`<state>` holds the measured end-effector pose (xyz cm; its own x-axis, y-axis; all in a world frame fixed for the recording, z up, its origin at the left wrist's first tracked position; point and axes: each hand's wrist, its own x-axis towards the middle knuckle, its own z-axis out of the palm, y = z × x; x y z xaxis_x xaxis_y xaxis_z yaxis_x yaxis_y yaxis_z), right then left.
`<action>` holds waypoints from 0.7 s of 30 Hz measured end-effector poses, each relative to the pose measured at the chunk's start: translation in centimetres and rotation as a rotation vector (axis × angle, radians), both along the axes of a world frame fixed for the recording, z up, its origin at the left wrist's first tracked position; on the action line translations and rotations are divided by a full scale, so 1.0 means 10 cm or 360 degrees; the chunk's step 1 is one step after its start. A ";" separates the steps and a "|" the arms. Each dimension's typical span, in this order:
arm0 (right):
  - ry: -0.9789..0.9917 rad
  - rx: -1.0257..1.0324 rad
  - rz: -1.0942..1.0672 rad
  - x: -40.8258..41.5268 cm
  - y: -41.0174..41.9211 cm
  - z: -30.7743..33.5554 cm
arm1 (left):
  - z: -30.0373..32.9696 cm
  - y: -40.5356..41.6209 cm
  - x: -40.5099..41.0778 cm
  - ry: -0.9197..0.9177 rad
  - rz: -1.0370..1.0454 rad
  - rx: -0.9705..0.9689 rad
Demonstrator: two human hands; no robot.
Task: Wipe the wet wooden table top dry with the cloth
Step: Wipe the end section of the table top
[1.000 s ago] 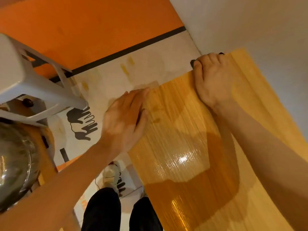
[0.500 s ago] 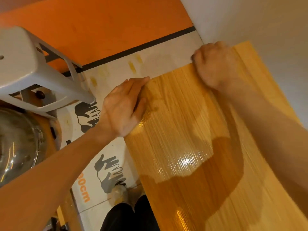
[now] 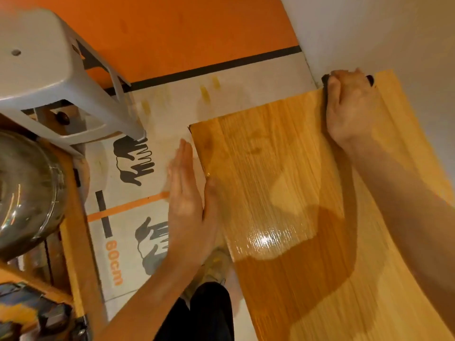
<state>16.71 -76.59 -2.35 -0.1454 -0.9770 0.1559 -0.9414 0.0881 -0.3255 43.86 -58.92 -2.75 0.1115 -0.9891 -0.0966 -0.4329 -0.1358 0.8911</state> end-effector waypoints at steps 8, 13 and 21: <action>-0.0059 0.0132 0.0727 0.70 1.16 0.13 | 0.05 0.39 -0.50 0.0192 0.0172 0.0168; -0.0057 0.0142 0.0391 0.06 1.14 0.15 | -0.03 0.40 -0.52 0.0076 0.0173 0.0106; -0.0056 0.0103 0.0477 1.04 1.18 0.06 | -0.05 0.38 -0.54 -0.0048 0.0120 0.0024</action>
<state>27.11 -64.75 -1.78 0.1468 -0.9849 0.0918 -0.9168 -0.1703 -0.3612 38.47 -55.07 -3.21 0.1886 -0.9763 -0.1066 -0.4478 -0.1821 0.8754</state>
